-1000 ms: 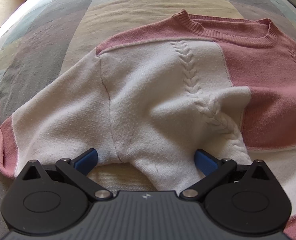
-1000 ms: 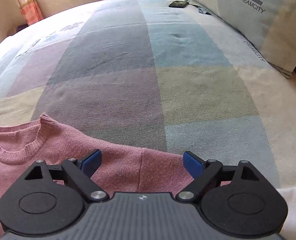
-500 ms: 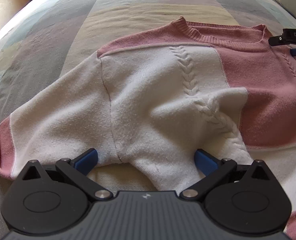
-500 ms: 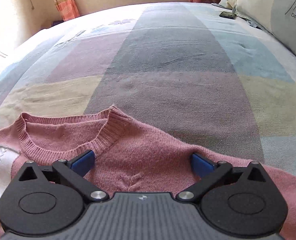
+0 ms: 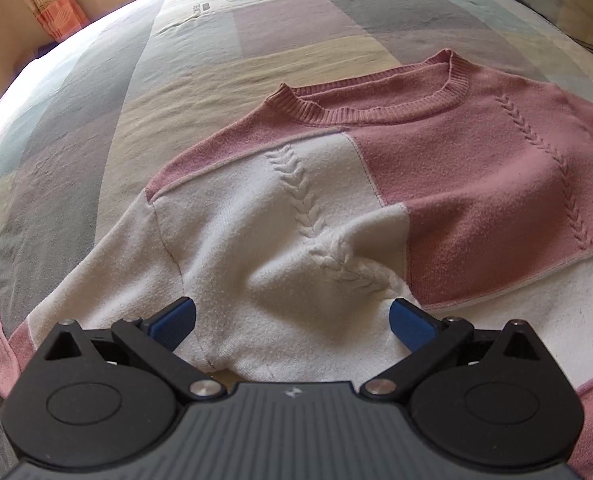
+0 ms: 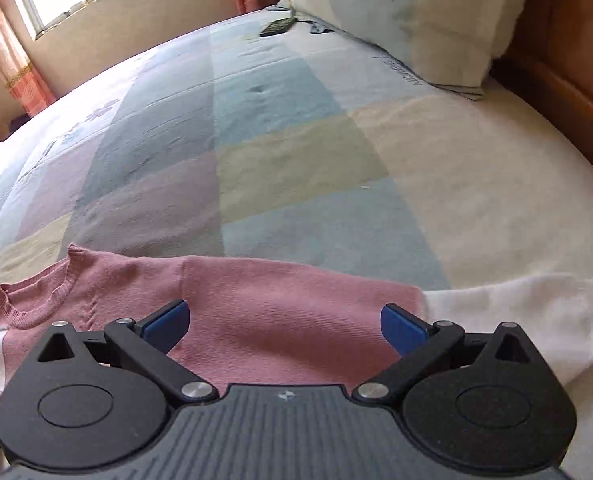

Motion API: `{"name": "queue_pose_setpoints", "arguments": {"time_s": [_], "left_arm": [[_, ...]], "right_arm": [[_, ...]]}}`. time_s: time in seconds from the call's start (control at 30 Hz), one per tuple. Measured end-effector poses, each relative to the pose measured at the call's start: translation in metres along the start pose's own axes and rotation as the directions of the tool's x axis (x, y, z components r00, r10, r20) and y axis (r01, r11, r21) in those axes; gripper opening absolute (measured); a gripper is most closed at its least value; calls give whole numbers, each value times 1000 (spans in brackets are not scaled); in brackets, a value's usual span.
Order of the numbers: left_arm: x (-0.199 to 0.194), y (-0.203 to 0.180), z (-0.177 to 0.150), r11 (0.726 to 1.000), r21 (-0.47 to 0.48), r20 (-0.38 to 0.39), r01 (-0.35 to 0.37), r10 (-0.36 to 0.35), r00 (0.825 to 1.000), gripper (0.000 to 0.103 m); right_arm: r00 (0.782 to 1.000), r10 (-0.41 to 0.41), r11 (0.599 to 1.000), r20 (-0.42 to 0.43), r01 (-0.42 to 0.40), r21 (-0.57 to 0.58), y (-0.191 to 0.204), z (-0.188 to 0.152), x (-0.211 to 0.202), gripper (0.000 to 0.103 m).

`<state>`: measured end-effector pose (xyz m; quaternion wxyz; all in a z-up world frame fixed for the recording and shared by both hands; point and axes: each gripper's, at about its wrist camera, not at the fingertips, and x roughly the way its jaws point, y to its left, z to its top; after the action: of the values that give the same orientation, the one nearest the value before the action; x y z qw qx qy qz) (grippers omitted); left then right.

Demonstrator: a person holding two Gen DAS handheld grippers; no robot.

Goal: Fold clothes

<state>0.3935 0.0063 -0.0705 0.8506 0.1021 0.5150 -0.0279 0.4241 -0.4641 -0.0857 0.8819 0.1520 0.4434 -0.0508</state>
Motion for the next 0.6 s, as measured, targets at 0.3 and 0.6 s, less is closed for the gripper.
{"name": "queue_pose_setpoints", "arguments": {"time_s": [0.3,0.6], "left_arm": [[1,-23,32,1000,-3,-1,14,-14,1000,102],[4,-64,56,995,84,15,56,-58,998,102]], "right_arm": [[993,-100,994,-65,102,38,-106,17,10,95],[979,-186,904,-84,137,-404,-77,18,34,91]]}}
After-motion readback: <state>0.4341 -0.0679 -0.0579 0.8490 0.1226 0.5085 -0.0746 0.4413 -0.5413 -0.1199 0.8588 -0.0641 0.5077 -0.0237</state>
